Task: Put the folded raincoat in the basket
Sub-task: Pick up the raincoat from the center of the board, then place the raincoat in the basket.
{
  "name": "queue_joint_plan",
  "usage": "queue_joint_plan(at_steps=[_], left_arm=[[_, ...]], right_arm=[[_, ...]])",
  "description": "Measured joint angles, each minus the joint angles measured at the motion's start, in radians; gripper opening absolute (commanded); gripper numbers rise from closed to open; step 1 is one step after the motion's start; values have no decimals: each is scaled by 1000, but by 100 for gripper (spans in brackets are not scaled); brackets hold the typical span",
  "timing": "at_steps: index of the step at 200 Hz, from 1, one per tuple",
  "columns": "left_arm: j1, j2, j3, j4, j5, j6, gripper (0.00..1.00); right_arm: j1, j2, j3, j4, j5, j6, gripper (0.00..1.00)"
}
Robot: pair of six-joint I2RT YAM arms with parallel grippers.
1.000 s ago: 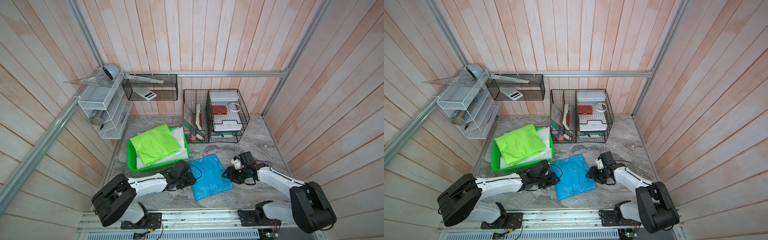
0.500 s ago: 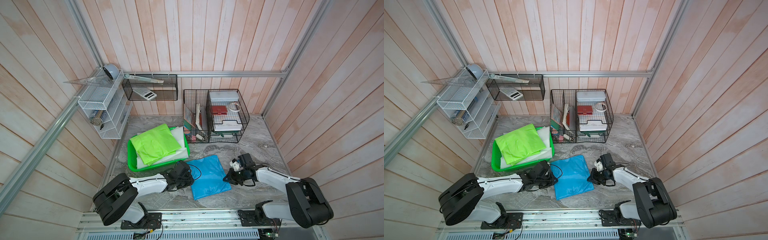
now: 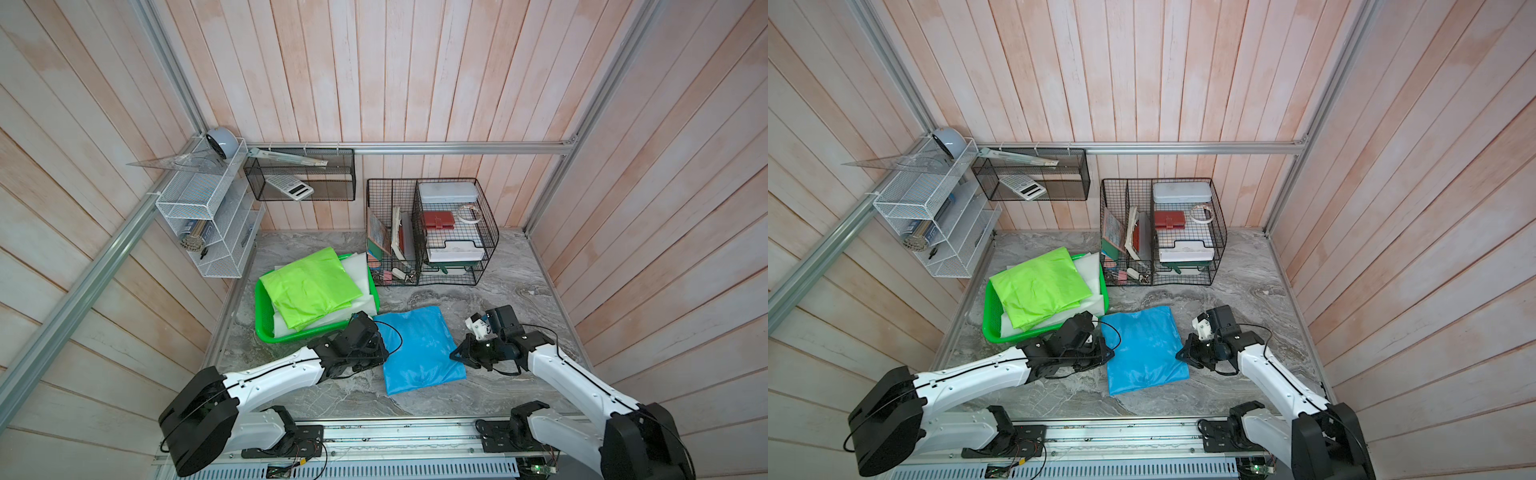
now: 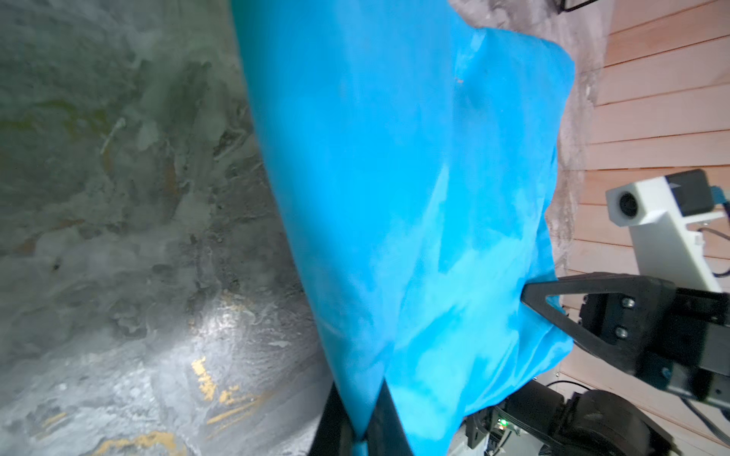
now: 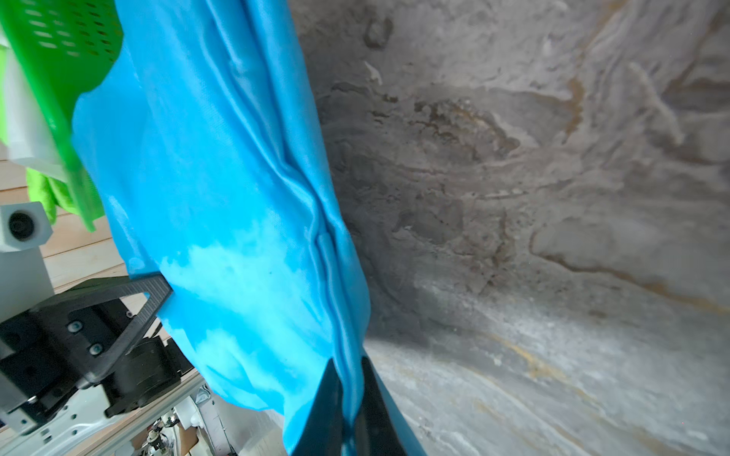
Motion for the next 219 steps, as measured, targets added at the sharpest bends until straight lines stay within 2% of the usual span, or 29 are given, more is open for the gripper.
queue_joint_plan(at_steps=[44, 66, 83, 104, 147, 187, 219], left_arm=[[0, -93, 195, -204, -58, 66, 0], [11, -110, 314, -296, -106, 114, 0], [55, -116, 383, -355, -113, 152, 0], [171, -114, 429, -417, -99, 204, 0], [473, -58, 512, -544, -37, 334, 0], [674, 15, 560, -603, -11, 441, 0], [819, 53, 560, -623, 10, 504, 0]], right_arm=[[0, -97, 151, -82, -2, 60, 0], [8, -86, 252, -89, -2, 90, 0], [31, -33, 338, -84, -2, 107, 0], [91, 108, 481, -69, -2, 115, 0], [240, 450, 788, -8, 15, 115, 0], [312, 744, 1046, 24, 18, 134, 0], [364, 919, 1191, 59, 13, 165, 0]])
